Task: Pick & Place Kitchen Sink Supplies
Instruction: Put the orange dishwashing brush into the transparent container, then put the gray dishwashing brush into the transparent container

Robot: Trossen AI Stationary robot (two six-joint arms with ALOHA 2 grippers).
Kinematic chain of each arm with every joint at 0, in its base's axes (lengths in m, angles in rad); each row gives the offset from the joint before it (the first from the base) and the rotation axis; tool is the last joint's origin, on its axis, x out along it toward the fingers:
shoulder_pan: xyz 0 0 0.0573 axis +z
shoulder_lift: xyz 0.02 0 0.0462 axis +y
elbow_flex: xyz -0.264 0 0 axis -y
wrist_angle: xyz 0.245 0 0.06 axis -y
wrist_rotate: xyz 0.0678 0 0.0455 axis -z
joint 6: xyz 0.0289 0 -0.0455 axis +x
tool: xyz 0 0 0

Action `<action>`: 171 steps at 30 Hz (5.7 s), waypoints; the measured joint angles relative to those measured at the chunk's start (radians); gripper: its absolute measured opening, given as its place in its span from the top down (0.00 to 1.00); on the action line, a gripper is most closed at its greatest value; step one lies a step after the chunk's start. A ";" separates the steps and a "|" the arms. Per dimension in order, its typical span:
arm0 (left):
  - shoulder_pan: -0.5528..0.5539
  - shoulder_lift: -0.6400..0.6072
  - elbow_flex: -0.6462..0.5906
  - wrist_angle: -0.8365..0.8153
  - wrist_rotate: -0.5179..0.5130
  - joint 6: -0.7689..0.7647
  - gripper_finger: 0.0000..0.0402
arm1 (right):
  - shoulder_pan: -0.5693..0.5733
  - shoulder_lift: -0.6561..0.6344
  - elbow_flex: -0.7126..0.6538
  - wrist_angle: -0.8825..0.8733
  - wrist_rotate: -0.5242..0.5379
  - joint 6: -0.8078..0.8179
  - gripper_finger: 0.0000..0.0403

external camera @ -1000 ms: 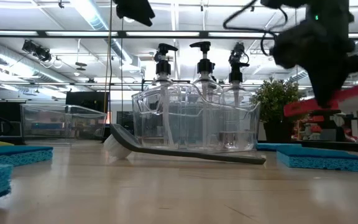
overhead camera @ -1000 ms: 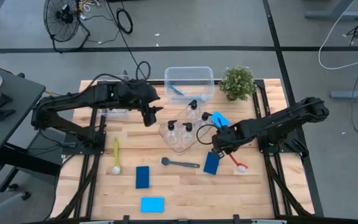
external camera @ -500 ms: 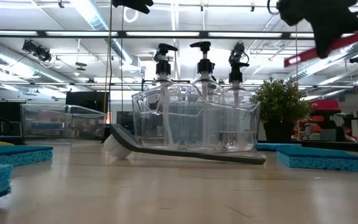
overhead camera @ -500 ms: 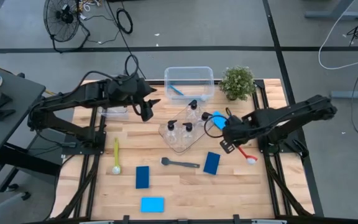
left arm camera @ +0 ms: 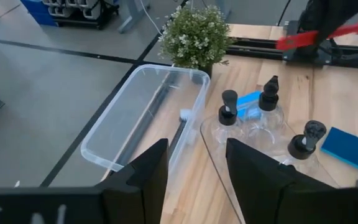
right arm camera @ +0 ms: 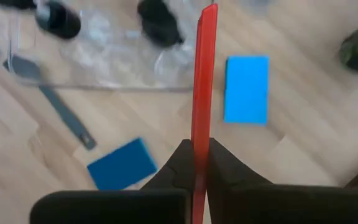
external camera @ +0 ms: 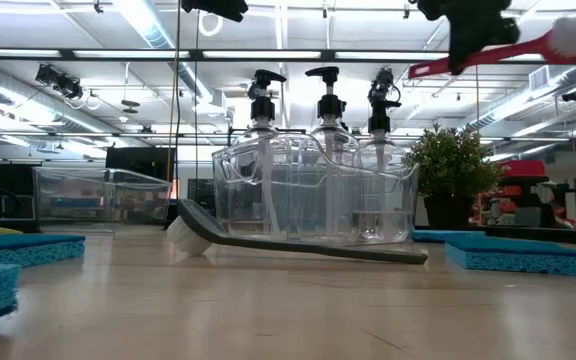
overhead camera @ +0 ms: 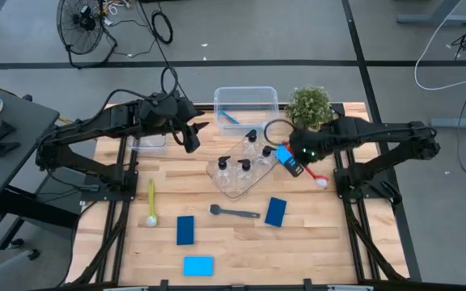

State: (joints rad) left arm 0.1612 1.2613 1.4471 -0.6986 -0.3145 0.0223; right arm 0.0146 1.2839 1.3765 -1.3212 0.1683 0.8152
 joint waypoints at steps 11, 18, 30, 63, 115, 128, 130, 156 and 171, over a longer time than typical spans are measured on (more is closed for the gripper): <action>0.000 0.000 0.000 0.000 -0.007 -0.011 0.60 | -0.279 0.000 0.037 0.277 -0.029 -0.324 0.97; 0.000 0.000 -0.001 0.000 -0.007 -0.011 0.60 | -0.427 0.023 0.038 0.539 -0.133 -0.446 0.97; 0.000 0.001 -0.001 -0.005 -0.007 -0.012 0.60 | -0.603 0.158 0.038 0.729 -0.312 -0.539 0.97; 0.000 0.002 -0.001 -0.008 -0.007 -0.045 0.60 | -0.692 0.396 0.038 0.844 -0.342 -0.674 0.97; 0.000 0.002 -0.001 -0.008 -0.007 -0.039 0.60 | -0.705 0.360 0.037 0.828 -0.385 -0.662 0.97; -0.001 0.002 -0.001 -0.008 -0.007 -0.038 0.60 | -0.705 0.360 0.037 0.827 -0.394 -0.662 0.84; -0.001 0.002 -0.001 -0.008 -0.007 -0.038 0.60 | -0.705 0.360 0.037 0.827 -0.394 -0.662 0.80; -0.002 0.002 -0.001 -0.008 0.019 -0.038 0.60 | -0.540 0.098 0.037 0.813 -0.408 -0.833 0.66; -0.002 0.002 -0.001 -0.008 0.057 -0.038 0.60 | -0.095 -0.039 0.038 0.418 -0.307 -0.790 0.66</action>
State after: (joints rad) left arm 0.1593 1.2629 1.4464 -0.7063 -0.2573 -0.0161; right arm -0.0803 1.2446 1.4147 -0.9029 -0.1389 0.0249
